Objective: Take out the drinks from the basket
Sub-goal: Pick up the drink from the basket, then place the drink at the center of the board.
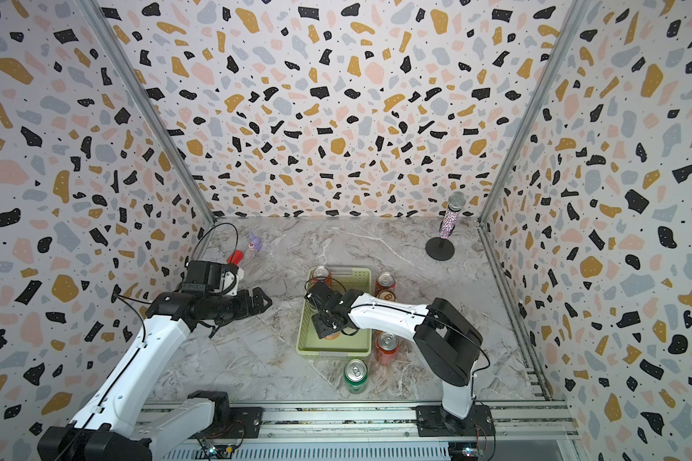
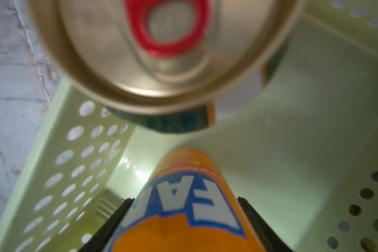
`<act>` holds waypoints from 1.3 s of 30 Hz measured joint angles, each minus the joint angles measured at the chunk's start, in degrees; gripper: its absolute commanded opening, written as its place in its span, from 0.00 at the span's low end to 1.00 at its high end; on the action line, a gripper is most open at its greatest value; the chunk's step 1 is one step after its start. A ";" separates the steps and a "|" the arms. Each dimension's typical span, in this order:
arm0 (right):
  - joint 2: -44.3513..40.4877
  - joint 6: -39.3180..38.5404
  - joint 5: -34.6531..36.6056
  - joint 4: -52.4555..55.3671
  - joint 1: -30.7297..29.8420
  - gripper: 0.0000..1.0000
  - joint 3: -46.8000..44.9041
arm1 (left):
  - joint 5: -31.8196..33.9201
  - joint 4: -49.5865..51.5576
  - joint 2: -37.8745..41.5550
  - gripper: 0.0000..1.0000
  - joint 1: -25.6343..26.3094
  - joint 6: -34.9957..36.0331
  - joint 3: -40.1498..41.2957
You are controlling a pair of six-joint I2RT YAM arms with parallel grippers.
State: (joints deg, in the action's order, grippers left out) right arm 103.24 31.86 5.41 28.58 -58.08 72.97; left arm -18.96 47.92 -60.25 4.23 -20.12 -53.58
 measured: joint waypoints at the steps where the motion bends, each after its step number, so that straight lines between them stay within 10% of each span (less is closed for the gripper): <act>1: -0.52 -0.11 0.20 0.68 0.00 0.32 -0.13 | 0.00 -0.02 -0.09 1.00 0.00 0.00 0.04; 39: -22.84 -7.41 -1.07 4.48 -7.02 0.20 -4.66 | 1.09 -0.02 -0.35 1.00 0.00 0.00 0.20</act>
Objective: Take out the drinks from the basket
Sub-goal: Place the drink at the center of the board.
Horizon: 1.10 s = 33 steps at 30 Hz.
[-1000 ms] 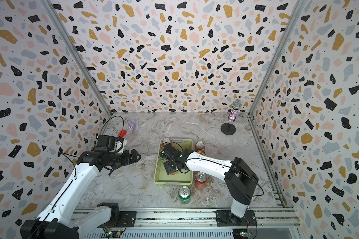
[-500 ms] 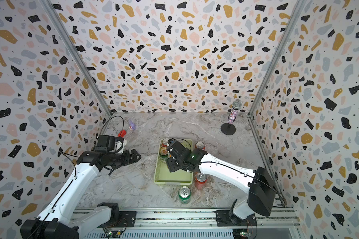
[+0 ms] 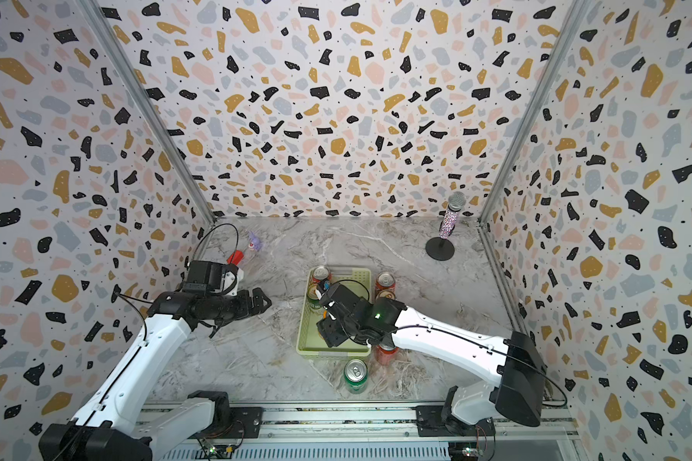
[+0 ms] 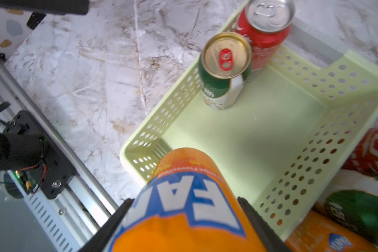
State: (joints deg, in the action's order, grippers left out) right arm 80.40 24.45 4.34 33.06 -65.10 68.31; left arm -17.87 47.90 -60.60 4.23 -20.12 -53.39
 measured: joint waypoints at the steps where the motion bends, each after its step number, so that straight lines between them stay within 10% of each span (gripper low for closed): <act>1: 0.00 -0.50 -0.02 -0.02 -1.25 0.20 0.04 | 0.00 0.00 0.00 1.00 0.00 -0.02 0.00; 33: 11.96 -8.72 0.72 -5.22 -17.09 0.23 -4.11 | 0.39 -0.02 0.00 1.00 0.00 -0.02 0.31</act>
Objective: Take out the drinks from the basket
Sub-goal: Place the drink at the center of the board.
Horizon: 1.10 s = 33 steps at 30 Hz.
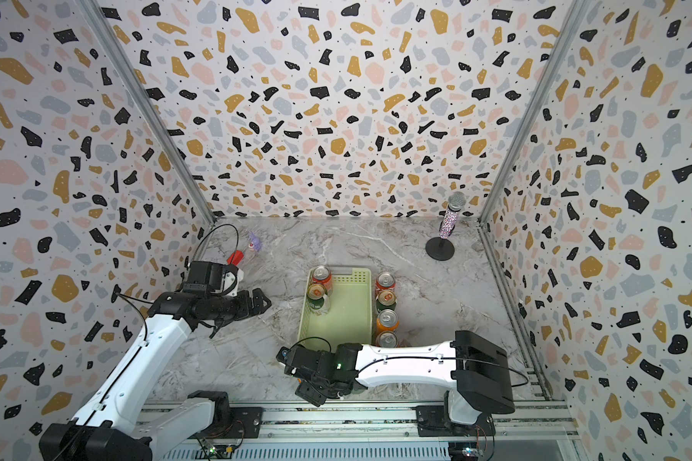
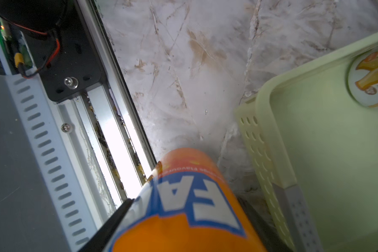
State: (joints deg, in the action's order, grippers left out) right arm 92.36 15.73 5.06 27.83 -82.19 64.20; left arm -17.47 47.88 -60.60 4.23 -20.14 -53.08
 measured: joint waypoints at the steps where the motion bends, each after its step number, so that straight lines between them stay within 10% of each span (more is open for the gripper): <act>1: 0.44 -0.07 0.20 0.00 -0.13 0.23 0.00 | 0.00 0.00 0.00 1.00 0.00 0.00 0.00; 18: 4.11 -0.35 2.99 -0.13 -0.90 0.32 0.00 | 0.00 0.00 0.07 1.00 0.00 0.00 0.00; 33: 4.79 0.96 4.20 0.26 -0.98 0.69 0.68 | -0.02 0.00 0.07 1.00 0.00 0.02 0.00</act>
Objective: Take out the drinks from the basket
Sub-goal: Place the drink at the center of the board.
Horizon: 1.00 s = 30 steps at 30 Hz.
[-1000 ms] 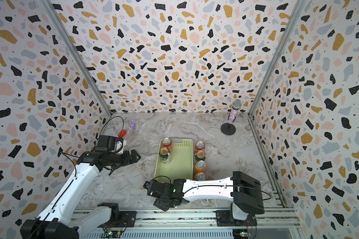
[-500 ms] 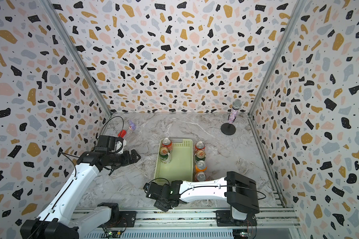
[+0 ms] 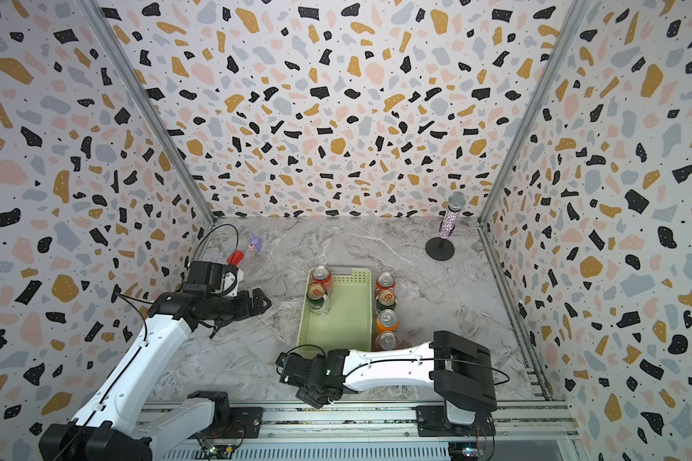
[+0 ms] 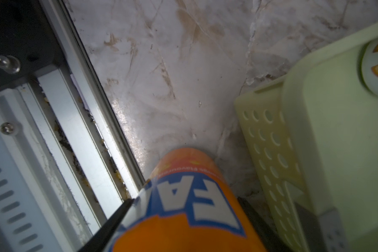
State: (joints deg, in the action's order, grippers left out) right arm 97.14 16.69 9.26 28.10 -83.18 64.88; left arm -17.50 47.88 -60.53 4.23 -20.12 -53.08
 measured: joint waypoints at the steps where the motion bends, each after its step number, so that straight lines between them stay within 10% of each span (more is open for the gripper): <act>1: 0.00 0.00 0.02 0.02 0.00 0.70 0.00 | 0.00 0.00 0.00 1.00 0.00 -0.02 0.00; 11: -0.02 0.17 1.81 1.55 -0.04 0.86 1.75 | 0.00 0.00 0.00 1.00 0.00 -0.02 0.00; 30: -14.05 1.86 5.38 1.09 4.35 0.87 4.07 | 0.02 0.00 0.00 1.00 0.00 0.00 0.00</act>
State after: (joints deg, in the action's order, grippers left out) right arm 83.09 18.55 14.63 29.19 -78.83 68.95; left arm -17.47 47.88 -60.53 4.23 -20.12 -53.08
